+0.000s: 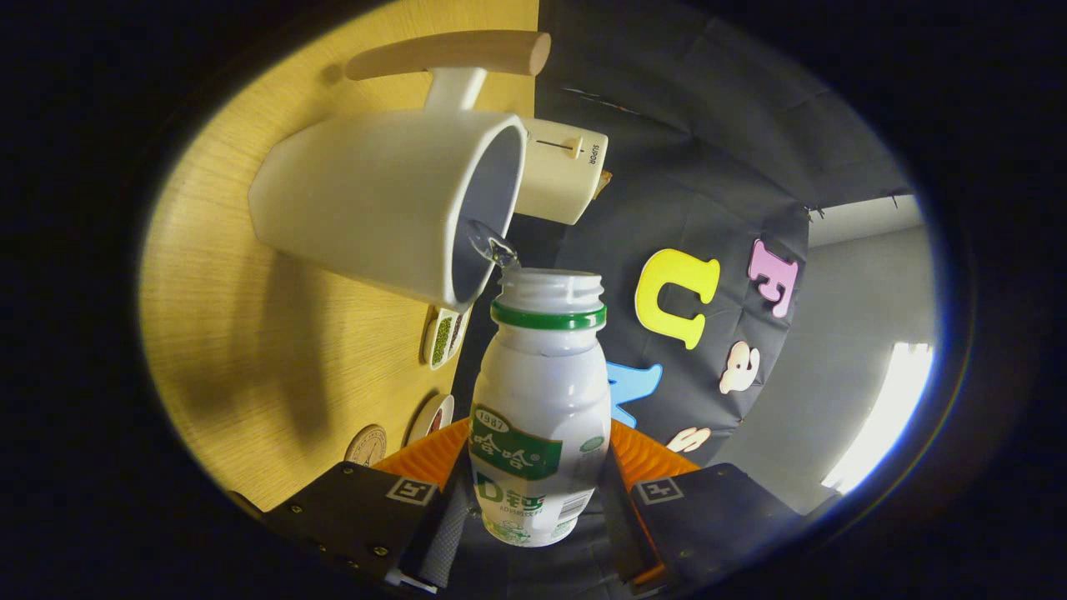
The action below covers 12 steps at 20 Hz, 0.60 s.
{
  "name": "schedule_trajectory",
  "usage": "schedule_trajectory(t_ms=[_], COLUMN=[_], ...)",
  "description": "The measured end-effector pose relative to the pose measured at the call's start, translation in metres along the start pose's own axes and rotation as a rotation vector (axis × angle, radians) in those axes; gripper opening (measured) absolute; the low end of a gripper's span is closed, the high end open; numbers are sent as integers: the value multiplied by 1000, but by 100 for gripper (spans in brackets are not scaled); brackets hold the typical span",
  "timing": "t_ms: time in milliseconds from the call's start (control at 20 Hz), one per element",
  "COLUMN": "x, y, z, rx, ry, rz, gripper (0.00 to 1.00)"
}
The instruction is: Take the bottle from table, then pour the juice into the cup, finally place the bottle on the coaster
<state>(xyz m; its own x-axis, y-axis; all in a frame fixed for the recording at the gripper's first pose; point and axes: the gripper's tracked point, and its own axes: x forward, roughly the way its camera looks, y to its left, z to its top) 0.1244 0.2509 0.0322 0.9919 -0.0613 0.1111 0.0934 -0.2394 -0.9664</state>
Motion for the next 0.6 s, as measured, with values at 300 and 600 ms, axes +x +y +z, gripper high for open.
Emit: schedule_trajectory(t_ms=[300, 600], x=[-2, -3], y=[-4, -8], z=[2, 4], rx=[-24, -47], ry=[5, 3], rz=[-7, -16], gripper=[72, 71])
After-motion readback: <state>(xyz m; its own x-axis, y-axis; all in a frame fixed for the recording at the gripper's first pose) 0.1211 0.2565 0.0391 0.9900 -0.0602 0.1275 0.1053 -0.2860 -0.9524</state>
